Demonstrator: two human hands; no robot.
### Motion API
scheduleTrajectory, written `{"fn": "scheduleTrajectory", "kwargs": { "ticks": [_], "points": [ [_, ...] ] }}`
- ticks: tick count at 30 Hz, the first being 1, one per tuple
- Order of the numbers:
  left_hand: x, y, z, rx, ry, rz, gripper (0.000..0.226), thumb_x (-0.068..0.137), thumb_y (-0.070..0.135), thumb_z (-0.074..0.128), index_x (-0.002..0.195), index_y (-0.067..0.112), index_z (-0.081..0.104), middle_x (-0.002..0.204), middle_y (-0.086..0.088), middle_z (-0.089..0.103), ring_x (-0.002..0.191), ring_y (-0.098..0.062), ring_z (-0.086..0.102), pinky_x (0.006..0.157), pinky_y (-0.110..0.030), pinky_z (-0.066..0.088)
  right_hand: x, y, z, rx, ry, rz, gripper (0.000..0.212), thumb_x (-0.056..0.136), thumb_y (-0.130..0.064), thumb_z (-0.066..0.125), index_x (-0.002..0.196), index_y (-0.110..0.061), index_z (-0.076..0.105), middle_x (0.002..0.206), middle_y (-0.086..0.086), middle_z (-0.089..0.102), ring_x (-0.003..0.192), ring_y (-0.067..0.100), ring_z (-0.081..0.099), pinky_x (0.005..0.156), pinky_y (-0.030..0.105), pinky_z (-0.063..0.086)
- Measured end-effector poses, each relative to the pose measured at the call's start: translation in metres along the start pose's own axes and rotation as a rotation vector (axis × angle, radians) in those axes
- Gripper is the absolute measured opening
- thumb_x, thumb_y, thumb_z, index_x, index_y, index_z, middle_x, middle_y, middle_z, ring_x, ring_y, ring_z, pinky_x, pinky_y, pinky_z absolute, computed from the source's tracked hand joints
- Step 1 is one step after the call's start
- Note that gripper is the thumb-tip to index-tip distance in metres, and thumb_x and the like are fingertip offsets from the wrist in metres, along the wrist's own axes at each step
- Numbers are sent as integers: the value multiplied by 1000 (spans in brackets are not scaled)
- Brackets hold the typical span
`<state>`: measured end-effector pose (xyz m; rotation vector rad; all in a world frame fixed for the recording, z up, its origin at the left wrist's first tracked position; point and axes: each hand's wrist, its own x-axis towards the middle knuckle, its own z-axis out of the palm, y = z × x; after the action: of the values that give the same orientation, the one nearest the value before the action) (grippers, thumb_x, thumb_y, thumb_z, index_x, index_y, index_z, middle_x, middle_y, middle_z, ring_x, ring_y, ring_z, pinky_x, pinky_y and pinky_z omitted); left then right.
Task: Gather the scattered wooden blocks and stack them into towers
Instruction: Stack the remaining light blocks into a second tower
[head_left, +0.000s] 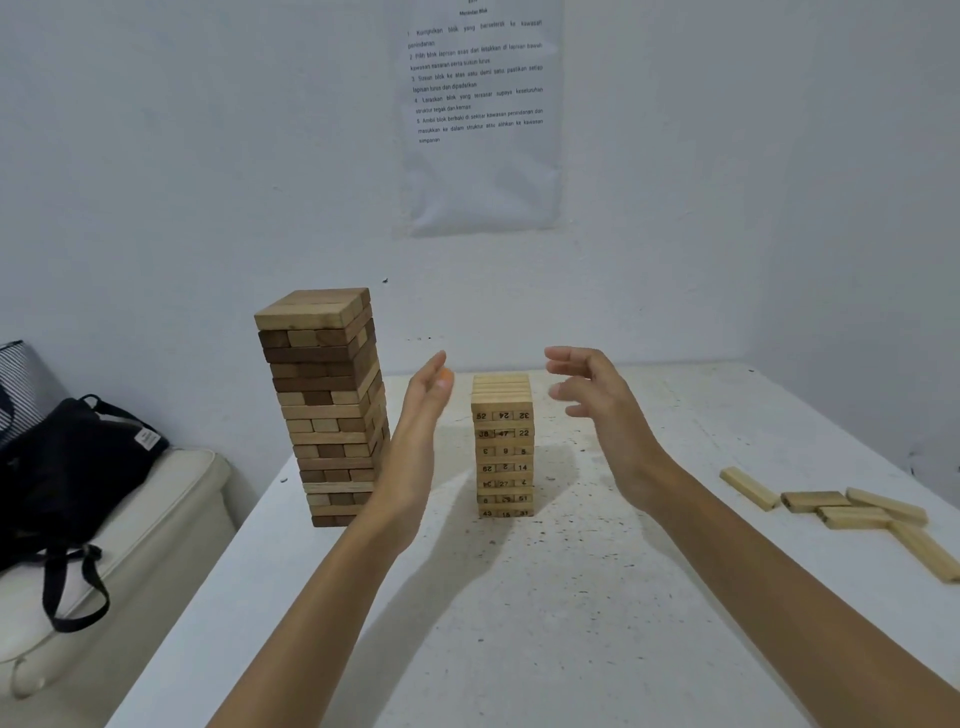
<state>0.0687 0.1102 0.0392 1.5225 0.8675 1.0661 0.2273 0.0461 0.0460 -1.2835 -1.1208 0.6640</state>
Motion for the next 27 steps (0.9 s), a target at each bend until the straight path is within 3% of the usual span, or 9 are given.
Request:
{"fn": "scheduleTrajectory", "kwargs": {
  "ticks": [2,6,9,11,13,14,16,17,27],
  "points": [
    [-1,0,4,-82,64,-23,57,96,58,33,148,34,27,151,20,27,138,2,24,111,-24,18,-5,-4,6,61,78,77,31,96,-23,46,125,-22,56,128,-5,53,121,13,49,105,35,36],
    [-19,4,18,-192,38,-98,63,96,63,19,150,32,22,157,15,20,145,-6,15,117,-33,7,-14,-7,20,117,38,251,45,103,-40,29,143,-23,41,143,-7,45,131,13,42,102,33,25],
    [-19,11,27,-190,18,-143,63,96,62,14,150,32,23,157,14,21,145,-8,17,116,-33,10,-18,-5,30,107,-29,275,36,104,-45,18,118,-31,48,97,-19,55,87,-5,52,77,14,35],
    [-21,13,31,-197,5,-147,65,95,63,13,151,32,22,155,16,22,143,-6,20,108,-27,16,-15,0,37,103,-53,283,52,103,-51,13,118,-27,56,90,-20,57,76,-10,49,64,10,32],
    [-25,13,34,-184,-22,-124,60,95,62,12,144,35,34,138,26,43,127,7,38,94,-15,23,-12,5,43,106,-75,296,63,101,-56,10,128,-25,59,102,-13,65,84,-7,54,64,14,34],
    [-26,15,36,-161,-33,-128,53,96,59,12,130,39,48,111,32,59,103,17,51,83,-4,30,-11,5,45,117,-80,303,65,100,-57,10,129,-26,58,107,-9,66,88,-5,55,64,16,35],
    [-34,24,41,-117,-58,-137,44,98,55,13,88,41,53,59,32,61,55,23,53,49,6,35,-11,5,47,136,-96,319,64,100,-59,11,132,-27,56,116,-5,65,95,-2,56,66,17,36],
    [-36,25,43,-111,-60,-138,43,98,55,13,80,41,50,52,30,58,47,23,51,43,4,34,-12,4,48,141,-94,317,63,100,-58,12,133,-27,55,118,-4,65,96,-1,56,67,18,37],
    [-35,24,46,-73,-34,-135,42,97,57,14,76,43,47,52,30,58,49,24,50,47,2,36,-14,2,49,147,-84,307,61,100,-59,13,140,-29,48,123,-5,63,103,6,56,79,22,36]
  ]
}}
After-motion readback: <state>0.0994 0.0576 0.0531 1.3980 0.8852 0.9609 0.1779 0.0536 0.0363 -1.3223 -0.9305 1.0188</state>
